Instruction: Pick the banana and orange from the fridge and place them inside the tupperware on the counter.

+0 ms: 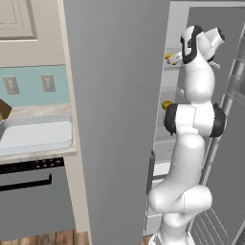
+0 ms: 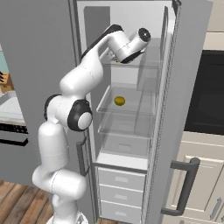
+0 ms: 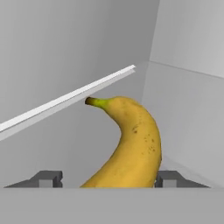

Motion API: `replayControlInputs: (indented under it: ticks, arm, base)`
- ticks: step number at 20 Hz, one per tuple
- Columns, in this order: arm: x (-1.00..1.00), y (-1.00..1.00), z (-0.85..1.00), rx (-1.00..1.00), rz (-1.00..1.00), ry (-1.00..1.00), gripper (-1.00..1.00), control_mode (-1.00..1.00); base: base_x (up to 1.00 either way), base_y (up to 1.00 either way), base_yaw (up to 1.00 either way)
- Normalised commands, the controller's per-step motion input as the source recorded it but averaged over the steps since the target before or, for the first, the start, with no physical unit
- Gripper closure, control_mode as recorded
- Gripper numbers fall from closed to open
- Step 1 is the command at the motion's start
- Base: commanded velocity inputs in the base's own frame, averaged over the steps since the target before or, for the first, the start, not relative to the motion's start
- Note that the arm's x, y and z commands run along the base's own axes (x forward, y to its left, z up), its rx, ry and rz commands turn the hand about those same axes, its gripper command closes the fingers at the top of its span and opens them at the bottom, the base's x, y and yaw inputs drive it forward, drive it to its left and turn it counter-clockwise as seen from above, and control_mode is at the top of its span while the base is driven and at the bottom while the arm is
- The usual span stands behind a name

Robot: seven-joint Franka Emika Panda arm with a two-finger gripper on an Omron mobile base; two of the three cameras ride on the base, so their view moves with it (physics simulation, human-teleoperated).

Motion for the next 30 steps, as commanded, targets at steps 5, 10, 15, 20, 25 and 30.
replayControlInputs:
  ticks: [5,10,15,20,25,30]
  arm:
    - [-0.42,-0.39,-0.26,0.0,0.0,0.0,1.0,-1.0]
    - [-0.97,-0.41,-0.17,0.0,-0.04,0.0,1.0,-1.0]
    - [-1.0,0.15,-0.31,-0.03,0.0,0.08,1.0,-1.0]
    - [-1.0,0.51,-0.6,-0.08,0.0,0.13,1.0,-1.0]
    - [-1.0,0.82,-0.77,-0.13,0.0,0.04,1.0,-1.0]
    - [-1.0,0.38,-0.39,-0.1,0.0,0.0,1.0,-1.0]
  base:
    - [0.0,0.0,0.0]
    - [0.0,0.0,0.0]
    - [0.0,0.0,0.0]
    - [0.0,0.0,0.0]
    - [0.0,0.0,0.0]
    - [0.0,0.0,0.0]
